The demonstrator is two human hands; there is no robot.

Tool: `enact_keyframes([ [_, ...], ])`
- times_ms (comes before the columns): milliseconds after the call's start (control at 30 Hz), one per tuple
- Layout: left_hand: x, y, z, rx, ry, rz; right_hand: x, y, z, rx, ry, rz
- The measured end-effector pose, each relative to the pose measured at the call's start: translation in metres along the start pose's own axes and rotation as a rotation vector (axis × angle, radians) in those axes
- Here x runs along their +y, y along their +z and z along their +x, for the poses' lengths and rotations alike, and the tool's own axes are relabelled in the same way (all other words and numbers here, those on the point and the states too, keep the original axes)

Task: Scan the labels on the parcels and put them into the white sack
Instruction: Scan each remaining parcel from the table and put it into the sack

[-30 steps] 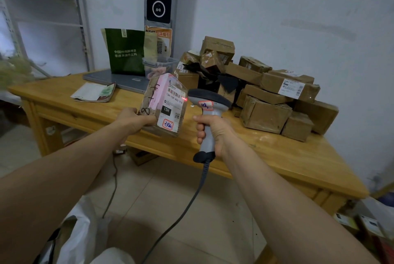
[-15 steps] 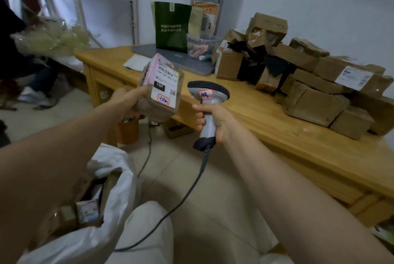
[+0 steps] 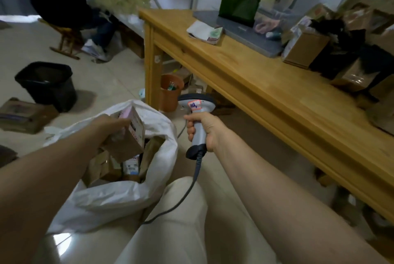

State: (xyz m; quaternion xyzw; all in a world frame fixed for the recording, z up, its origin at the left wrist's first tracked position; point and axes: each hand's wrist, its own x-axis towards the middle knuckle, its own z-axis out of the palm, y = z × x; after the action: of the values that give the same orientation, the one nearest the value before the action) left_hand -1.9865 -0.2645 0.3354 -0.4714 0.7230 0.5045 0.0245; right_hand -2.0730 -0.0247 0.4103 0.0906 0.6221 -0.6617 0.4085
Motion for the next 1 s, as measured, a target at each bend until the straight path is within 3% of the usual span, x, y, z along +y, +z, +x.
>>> enact_keyframes([
  [167, -0.025, 0.014, 0.021, -0.028, -0.025, -0.024, 0.011, 0.008, 0.025, 0.044, 0.035, -0.029],
  [333, 0.004, 0.036, 0.019, 0.033, 0.073, 0.018, 0.004, -0.001, 0.028, 0.064, 0.031, 0.021],
  [500, 0.071, 0.067, -0.005, 0.07, 0.333, 0.109, -0.017, -0.024, 0.01, 0.107, -0.063, 0.048],
  [700, 0.166, 0.122, -0.063, -0.002, 0.692, 0.178, -0.052, -0.087, -0.037, 0.154, -0.241, 0.141],
  [1000, 0.276, 0.237, -0.158, -0.165, 0.943, 0.361, -0.095, -0.224, -0.12, 0.416, -0.513, 0.278],
])
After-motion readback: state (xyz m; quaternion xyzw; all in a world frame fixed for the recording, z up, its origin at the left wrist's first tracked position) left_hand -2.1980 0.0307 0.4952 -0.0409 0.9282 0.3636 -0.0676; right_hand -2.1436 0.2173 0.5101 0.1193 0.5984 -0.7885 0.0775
